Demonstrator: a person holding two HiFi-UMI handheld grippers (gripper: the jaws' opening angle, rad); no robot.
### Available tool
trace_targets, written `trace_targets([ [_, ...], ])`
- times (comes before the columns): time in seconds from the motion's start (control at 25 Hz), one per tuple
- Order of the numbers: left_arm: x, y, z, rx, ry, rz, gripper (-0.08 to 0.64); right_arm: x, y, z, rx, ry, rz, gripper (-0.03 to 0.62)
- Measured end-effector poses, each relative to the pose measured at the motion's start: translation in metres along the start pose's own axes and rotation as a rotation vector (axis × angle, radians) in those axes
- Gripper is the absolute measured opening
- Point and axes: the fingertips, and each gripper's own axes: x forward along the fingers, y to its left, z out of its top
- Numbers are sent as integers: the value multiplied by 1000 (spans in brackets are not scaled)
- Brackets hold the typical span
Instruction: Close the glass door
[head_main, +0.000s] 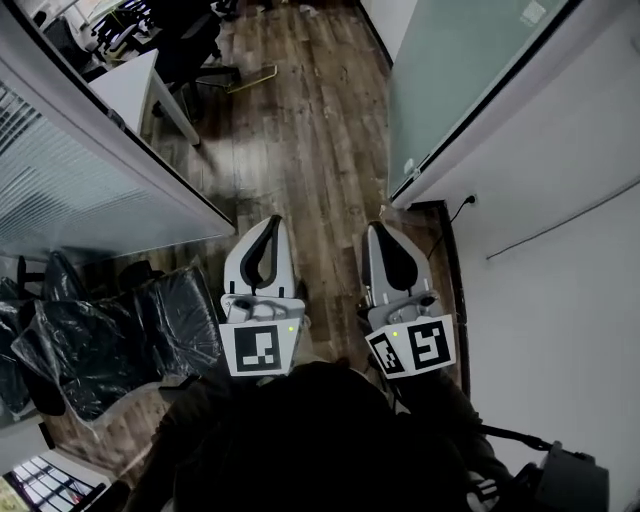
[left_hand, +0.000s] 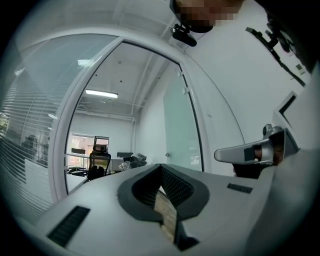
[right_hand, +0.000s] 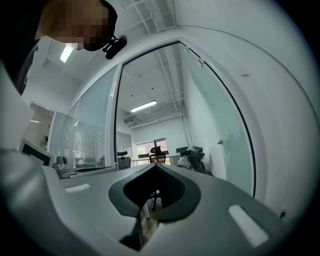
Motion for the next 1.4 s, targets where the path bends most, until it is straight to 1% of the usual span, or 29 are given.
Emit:
trace_targets([
  [0.12, 52, 39, 3, -15, 6, -10, -3, 67, -11, 7, -21, 17, -20, 2],
  [0.2, 80, 57, 7, -27, 2, -9, -3, 99, -19, 11, -33, 21, -23, 2],
  [0.36, 131, 75, 14, -24, 0, -31, -3, 151, -40, 25, -45, 12, -32, 2],
  [0.52, 184, 85, 7, -32, 8, -55, -3, 191, -66, 27, -70, 4, -48, 2],
  [0.64, 231, 82, -7, -24, 33, -75, -3, 221, -103, 19, -66, 6, -71, 2],
  [0.72, 269, 81, -11, -17, 40, -75, -3, 243, -133, 18, -59, 4, -85, 2],
  [0.88, 358, 79, -11, 0, 9, -87, -3, 299, -199, 24, -64, -25, -107, 2],
  [0.92, 382, 79, -10, -1, 0, -80, -3, 315, -216, 24, -63, -29, -108, 2],
  [1.08, 484, 74, -13, -7, 6, -56, -3, 384, -286, 30, -55, -35, -81, 2],
  [1.16, 518, 74, -8, -6, -7, -57, -3, 409, -306, 32, -55, -37, -78, 2],
  [1.28, 554, 84, -8, -5, -21, -64, -3, 437, -322, 32, -67, -41, -88, 2],
  [1.4, 609, 73, -5, -9, -41, -87, -3, 469, -368, 39, -67, -34, -105, 2],
])
